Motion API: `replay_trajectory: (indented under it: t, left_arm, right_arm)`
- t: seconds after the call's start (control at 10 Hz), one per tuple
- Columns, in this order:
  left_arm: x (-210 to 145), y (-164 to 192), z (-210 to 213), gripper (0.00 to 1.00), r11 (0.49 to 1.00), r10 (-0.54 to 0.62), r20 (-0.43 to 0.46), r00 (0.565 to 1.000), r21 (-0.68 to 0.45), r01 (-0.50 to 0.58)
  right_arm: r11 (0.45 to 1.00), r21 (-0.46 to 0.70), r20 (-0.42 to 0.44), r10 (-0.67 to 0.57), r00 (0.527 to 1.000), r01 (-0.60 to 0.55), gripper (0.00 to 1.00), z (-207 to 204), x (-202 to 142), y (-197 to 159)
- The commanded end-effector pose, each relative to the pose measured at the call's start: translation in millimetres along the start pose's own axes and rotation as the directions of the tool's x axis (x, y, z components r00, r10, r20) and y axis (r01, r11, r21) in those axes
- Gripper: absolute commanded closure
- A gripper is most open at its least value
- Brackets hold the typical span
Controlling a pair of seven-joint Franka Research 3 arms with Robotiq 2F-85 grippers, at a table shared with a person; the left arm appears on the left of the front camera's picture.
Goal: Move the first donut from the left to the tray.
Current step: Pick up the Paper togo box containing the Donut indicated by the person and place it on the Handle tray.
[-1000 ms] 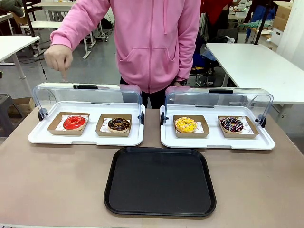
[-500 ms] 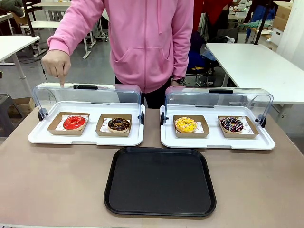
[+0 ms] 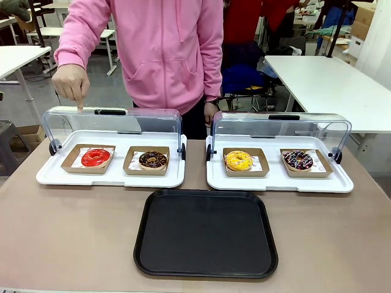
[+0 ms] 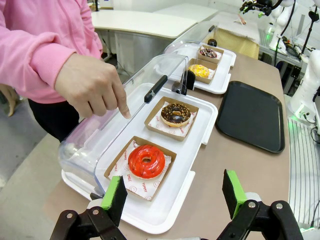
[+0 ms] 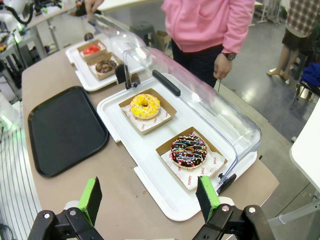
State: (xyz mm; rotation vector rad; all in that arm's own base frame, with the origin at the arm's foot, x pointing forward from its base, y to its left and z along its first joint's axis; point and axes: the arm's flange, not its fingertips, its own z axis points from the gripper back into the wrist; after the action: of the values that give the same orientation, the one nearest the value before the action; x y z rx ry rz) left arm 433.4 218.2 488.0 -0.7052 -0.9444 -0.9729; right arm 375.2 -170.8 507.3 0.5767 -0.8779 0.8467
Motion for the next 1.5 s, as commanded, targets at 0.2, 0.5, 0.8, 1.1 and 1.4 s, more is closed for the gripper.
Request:
replay_trajectory:
  t: [0.2, 0.5, 0.8, 1.1, 1.4]
  left_arm:
    - [1, 0, -1, 0.00, 1.000, 0.004, -0.007, 1.000, 0.002, -0.004]
    - [1, 0, -1, 0.00, 1.000, 0.004, -0.007, 1.000, 0.002, -0.004]
    - [26, -5, -9, 0.00, 0.993, -0.085, -0.167, 0.982, -0.101, 0.069]
    - [47, -13, -50, 0.00, 0.974, -0.187, -0.346, 0.920, -0.185, 0.128]
    - [47, -22, -99, 0.00, 0.956, -0.287, -0.478, 0.830, -0.200, 0.215]
  right_arm:
    - [1.000, 0.000, 0.025, 0.009, 1.000, -0.009, 0.00, -2, 1, -1]
    - [1.000, 0.000, 0.025, 0.009, 1.000, -0.009, 0.00, -2, 1, -1]
    - [1.000, 0.000, 0.025, 0.009, 1.000, -0.009, 0.00, -2, 1, -1]
    - [1.000, 0.000, 0.025, 0.009, 1.000, -0.009, 0.00, -2, 1, -1]
    - [1.000, 0.000, 0.025, 0.009, 1.000, -0.009, 0.00, -2, 1, -1]
